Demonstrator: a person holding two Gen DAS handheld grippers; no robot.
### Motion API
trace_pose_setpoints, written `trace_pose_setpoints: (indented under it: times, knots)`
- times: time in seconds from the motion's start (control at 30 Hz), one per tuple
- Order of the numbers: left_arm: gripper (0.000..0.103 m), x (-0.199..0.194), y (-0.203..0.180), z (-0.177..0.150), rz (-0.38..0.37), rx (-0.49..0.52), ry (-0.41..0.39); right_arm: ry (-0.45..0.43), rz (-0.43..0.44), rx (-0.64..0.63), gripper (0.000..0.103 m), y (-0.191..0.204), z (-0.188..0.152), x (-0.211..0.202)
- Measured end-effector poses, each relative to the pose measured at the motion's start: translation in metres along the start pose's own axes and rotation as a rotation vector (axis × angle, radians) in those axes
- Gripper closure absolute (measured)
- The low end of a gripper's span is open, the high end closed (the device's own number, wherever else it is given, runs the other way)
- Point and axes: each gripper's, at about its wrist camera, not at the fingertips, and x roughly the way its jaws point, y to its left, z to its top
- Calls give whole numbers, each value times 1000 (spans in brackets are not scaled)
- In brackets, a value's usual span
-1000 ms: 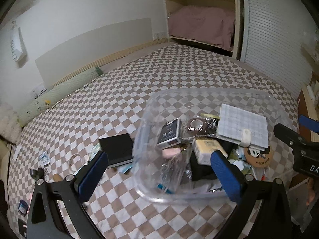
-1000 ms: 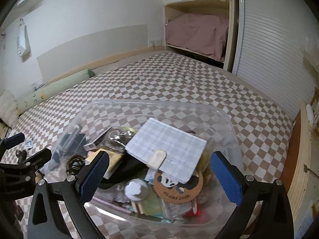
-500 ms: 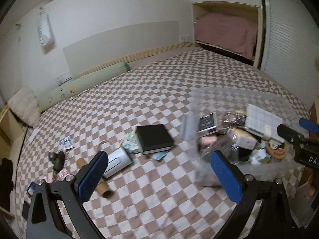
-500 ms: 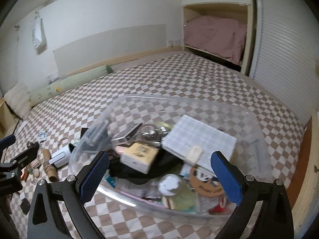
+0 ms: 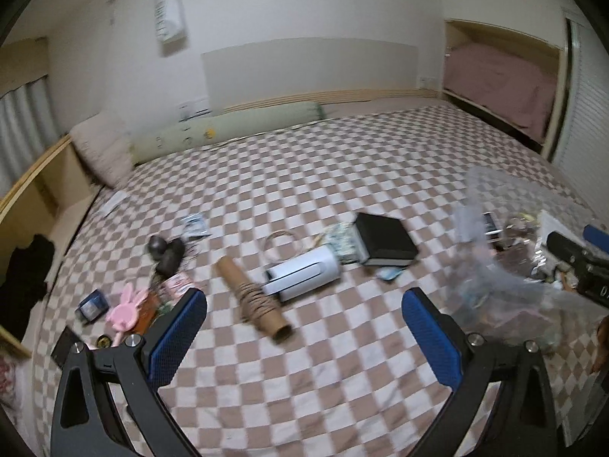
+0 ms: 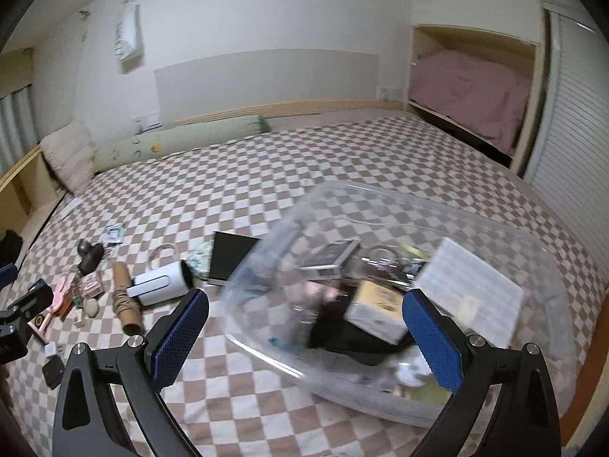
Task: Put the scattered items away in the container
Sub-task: 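Withdraw both tools from the clear box toward the remaining items, then move the left tool down toward the black power bank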
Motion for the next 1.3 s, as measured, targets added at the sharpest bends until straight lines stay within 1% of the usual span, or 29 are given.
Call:
trace_pose_setpoints:
  times: [0.17, 0.23, 0.33, 0.5, 0.6, 0.73, 0.9, 1.1, 1.23, 1.3]
  knots:
    - [0, -3, 41, -16, 38, -63, 0, -14, 57, -14, 2, 33, 0, 6]
    - [0, -6, 55, -22, 53, -78, -17, -22, 77, -43, 2, 51, -2, 9]
    - [0, -12, 74, -30, 109, -81, -56, -26, 99, -106, 1, 80, -4, 13]
    - [0, -13, 105, -43, 164, -111, -54, -28, 158, -170, 0, 121, -10, 15]
    - [0, -13, 117, -49, 172, -121, -46, -21, 195, -176, 0, 139, -12, 16]
    - [0, -11, 130, -55, 179, -128, -23, -18, 226, -191, 0, 158, -15, 20]
    - [0, -4, 142, -62, 196, -136, 14, -10, 225, -212, 0, 177, -19, 29]
    - [0, 4, 162, -72, 200, -175, 42, 22, 233, -229, 0, 189, -23, 46]
    - [0, 11, 180, -82, 225, -216, 64, 51, 246, -245, 0, 200, -26, 56]
    - [0, 15, 190, -87, 231, -235, 84, 82, 246, -258, 0, 208, -28, 63]
